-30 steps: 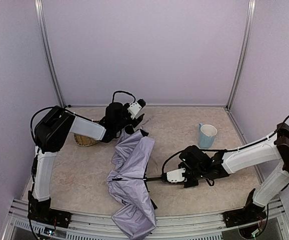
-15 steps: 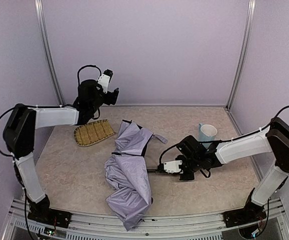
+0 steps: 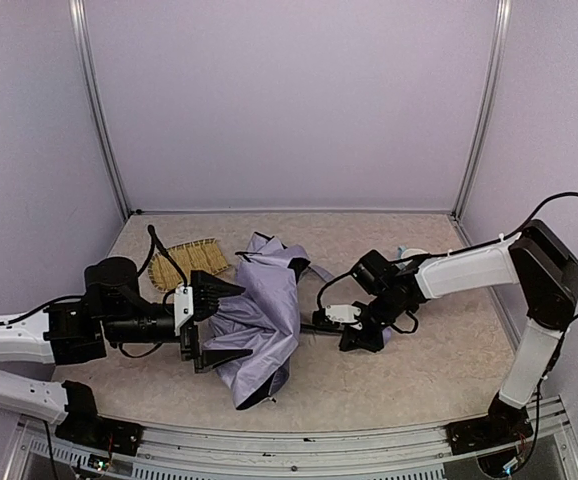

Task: Put away the umbrella

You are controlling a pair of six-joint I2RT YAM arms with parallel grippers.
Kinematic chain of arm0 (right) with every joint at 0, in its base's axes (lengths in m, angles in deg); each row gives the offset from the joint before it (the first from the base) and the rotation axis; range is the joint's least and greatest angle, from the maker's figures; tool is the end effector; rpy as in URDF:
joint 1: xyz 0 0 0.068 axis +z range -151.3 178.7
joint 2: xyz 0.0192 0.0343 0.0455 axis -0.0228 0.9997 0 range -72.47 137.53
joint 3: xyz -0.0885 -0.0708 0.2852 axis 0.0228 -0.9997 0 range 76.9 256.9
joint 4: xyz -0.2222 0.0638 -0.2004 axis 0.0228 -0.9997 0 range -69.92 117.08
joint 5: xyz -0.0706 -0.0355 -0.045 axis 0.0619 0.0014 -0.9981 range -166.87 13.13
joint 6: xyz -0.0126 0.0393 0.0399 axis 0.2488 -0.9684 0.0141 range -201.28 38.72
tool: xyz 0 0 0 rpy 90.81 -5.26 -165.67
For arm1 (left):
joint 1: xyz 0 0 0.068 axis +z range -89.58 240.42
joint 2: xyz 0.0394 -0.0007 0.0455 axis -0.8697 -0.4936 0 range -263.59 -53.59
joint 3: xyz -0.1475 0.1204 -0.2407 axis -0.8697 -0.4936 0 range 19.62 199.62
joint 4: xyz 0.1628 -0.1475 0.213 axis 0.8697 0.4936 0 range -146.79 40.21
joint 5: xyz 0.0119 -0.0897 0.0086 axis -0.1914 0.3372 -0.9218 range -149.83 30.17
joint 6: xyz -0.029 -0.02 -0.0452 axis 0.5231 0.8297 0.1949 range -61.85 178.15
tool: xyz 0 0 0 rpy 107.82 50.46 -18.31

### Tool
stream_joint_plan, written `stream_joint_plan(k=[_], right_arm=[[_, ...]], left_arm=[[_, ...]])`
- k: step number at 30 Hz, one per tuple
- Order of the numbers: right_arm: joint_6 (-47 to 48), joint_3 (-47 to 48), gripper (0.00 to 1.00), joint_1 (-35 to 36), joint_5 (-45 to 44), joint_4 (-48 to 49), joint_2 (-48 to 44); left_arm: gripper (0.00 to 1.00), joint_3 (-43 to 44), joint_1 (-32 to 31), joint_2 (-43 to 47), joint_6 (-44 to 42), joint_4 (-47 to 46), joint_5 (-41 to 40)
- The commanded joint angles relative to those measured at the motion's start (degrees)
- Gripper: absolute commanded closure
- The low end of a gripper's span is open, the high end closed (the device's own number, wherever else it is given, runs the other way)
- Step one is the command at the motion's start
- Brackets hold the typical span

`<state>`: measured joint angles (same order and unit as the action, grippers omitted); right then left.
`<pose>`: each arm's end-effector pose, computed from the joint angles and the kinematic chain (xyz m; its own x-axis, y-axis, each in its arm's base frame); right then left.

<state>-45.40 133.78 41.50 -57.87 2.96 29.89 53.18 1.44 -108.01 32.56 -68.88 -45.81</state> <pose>0.2629 0.2616 0.1341 -0.1318 -0.8774 -0.4614 -0.9911 0.1262 0.0430 0.1215 -0.2214 0.2916 0.3416 0.2450 -0.9074 0.8951 0.2096 0.3936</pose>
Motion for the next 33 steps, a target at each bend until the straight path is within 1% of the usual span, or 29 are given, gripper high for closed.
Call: stream_joint_plan(k=[1,2,5,9,10,11,12,13,14,16,17,18,19,20,21,22,23,24,25,26,29,31,32,33], right_arm=[[-1.3,-1.2,1.0,0.0,4.4,-8.6,3.6],[-1.2,-1.1,1.0,0.0,4.3,-8.6,3.7],[-1.4,-0.1,1.0,0.0,3.1,-9.1,4.3],[-2.0,0.4,1.0,0.2,2.9,-8.4,3.8],[-2.1,0.1,1.0,0.5,2.0,-7.8,3.4],[-2.2,-0.2,1.0,0.8,0.7,-7.2,2.8],[-2.3,-0.6,0.96,1.4,-0.6,-6.5,2.1],[-2.4,-1.1,0.91,1.9,-1.7,-5.8,1.0],[-2.5,-1.4,0.83,2.6,-2.3,-4.9,0.3],[-3.6,-2.2,0.66,3.8,-3.4,-2.8,-2.5],[-4.7,-2.5,0.59,4.1,-4.2,-1.6,-3.7],[-5.8,-2.6,0.54,4.3,-5.4,-0.5,-5.1],[-6.9,-2.7,0.5,4.4,-6.4,0.3,-6.4],[-7.7,-2.5,0.46,4.5,-7.2,1.0,-7.8],[-8.4,-2.4,0.35,4.7,-7.6,1.4,-9.3],[-9.0,-2.1,0.26,4.8,-7.6,1.6,-10.8],[-9.3,-1.6,0.24,4.8,-7.4,1.7,-12.4],[-9.6,-1.2,0.17,5.0,-7.0,1.7,-14.1],[-9.8,-0.5,0.02,5.0,-6.0,1.4,-15.7],[-10.0,0.5,0.0,5.1,-4.7,1.1,-17.5],[-11.0,3.6,0.0,5.4,0.0,2.4,-21.8],[-13.1,4.2,0.0,5.6,2.6,7.3,-23.1],[-15.3,3.9,0.01,5.9,3.4,11.6,-23.2],[-17.6,3.4,0.04,6.0,4.4,15.8,-22.6]], left_arm=[[0.01,-2.3,-1.9,4.5,1.2,10.7,7.3],[0.01,-3.5,-2.9,4.7,0.9,9.5,7.5],[0.01,-6.6,-5.0,2.3,-1.2,3.4,1.4],[0.01,-6.1,-5.1,-7.2,-6.1,-3.7,-8.6],[0.03,-5.2,-5.2,-9.4,-6.5,-6.0,-11.2],[0.07,-4.5,-5.3,-11.5,-6.8,-8.4,-13.7],[0.17,-3.9,-5.4,-13.0,-6.9,-10.8,-16.0],[0.3,-3.3,-5.4,-14.2,-7.0,-12.9,-17.1],[0.44,-2.6,-5.4,-14.8,-7.3,-13.8,-17.0],[0.75,-1.8,-5.4,-15.0,-7.4,-13.9,-15.8],[0.87,-1.9,-5.4,-14.8,-7.1,-14.0,-15.1],[0.97,-2.3,-5.4,-14.3,-6.9,-13.9,-14.4],[1.0,-2.8,-5.4,-14.0,-6.6,-13.8,-13.6],[1.0,-3.4,-5.4,-13.7,-6.2,-13.6,-13.1],[1.0,-3.9,-5.4,-13.4,-5.7,-13.2,-12.6],[1.0,-4.5,-5.4,-13.1,-5.1,-13.0,-12.5],[1.0,-4.9,-5.4,-12.9,-4.5,-13.0,-12.4],[1.0,-5.3,-5.4,-12.5,-3.7,-13.0,-12.5],[1.0,-5.7,-5.4,-12.1,-3.3,-13.1,-12.6],[1.0,-5.9,-5.4,-11.6,-2.7,-13.2,-12.7],[1.0,-6.3,-5.4,-9.1,-0.9,-12.9,-12.9],[1.0,-6.8,-5.4,-7.0,0.0,-12.9,-12.9],[0.99,-7.0,-5.4,-6.0,0.6,-12.6,-13.0],[0.93,-7.1,-5.5,-5.2,1.0,-12.1,-13.0]])
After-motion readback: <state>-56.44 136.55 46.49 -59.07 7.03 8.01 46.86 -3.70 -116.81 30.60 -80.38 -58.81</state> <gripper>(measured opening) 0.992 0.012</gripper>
